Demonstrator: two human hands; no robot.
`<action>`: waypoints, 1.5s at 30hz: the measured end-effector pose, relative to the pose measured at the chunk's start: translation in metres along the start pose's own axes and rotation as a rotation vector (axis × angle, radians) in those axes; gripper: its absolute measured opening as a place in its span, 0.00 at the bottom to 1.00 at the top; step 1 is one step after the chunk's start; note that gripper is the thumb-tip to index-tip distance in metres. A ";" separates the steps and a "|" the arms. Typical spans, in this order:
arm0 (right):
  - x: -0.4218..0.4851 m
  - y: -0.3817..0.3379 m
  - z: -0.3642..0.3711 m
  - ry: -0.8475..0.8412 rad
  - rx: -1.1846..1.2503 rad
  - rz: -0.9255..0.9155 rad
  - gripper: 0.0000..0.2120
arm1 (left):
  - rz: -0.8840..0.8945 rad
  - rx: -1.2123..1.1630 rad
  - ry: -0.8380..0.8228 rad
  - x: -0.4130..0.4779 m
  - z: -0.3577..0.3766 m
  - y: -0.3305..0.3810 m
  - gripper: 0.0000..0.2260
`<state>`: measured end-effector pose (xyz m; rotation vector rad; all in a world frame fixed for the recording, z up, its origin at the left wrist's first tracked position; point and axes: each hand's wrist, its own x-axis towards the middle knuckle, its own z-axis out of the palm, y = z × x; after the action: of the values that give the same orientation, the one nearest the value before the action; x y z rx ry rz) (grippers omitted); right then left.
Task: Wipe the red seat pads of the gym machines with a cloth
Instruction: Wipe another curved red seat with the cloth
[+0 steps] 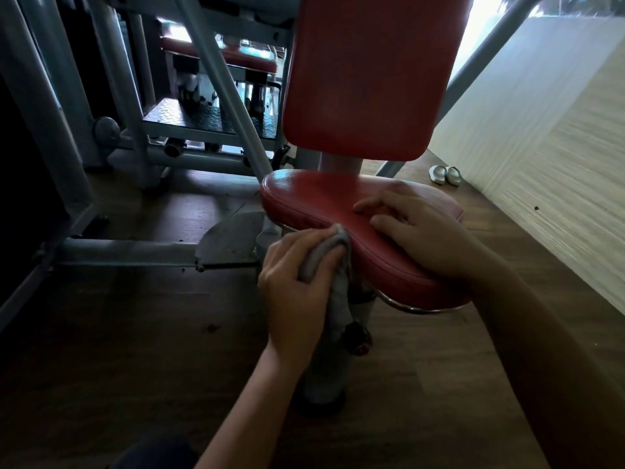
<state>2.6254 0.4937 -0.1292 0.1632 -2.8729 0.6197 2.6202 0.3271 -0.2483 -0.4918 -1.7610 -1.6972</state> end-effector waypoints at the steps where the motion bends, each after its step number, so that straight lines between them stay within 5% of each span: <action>1: 0.000 0.000 0.000 -0.009 -0.008 0.002 0.14 | -0.015 0.011 0.018 0.004 0.000 -0.002 0.10; 10: 0.042 -0.013 -0.009 -0.158 -0.155 0.066 0.08 | 0.122 0.176 -0.012 0.010 -0.010 -0.023 0.07; 18: 0.066 -0.018 0.013 -0.173 -0.144 0.032 0.24 | 0.237 0.246 0.004 0.010 -0.008 -0.028 0.08; 23: 0.071 -0.014 0.015 -0.161 -0.101 0.050 0.22 | 0.186 0.308 0.079 0.039 -0.015 -0.038 0.08; 27: 0.070 -0.016 0.014 -0.158 -0.059 0.047 0.22 | 0.287 0.277 -0.054 0.018 -0.012 -0.028 0.09; 38: 0.077 -0.004 0.017 -0.156 -0.076 -0.017 0.24 | -0.058 0.163 0.172 0.061 -0.030 -0.063 0.10; 45: 0.078 -0.001 0.015 -0.164 -0.079 -0.102 0.16 | 0.147 0.189 0.029 0.053 -0.030 -0.063 0.09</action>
<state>2.5469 0.4809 -0.1256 0.3616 -3.0173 0.4938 2.5456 0.2831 -0.2613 -0.4964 -1.7968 -1.4153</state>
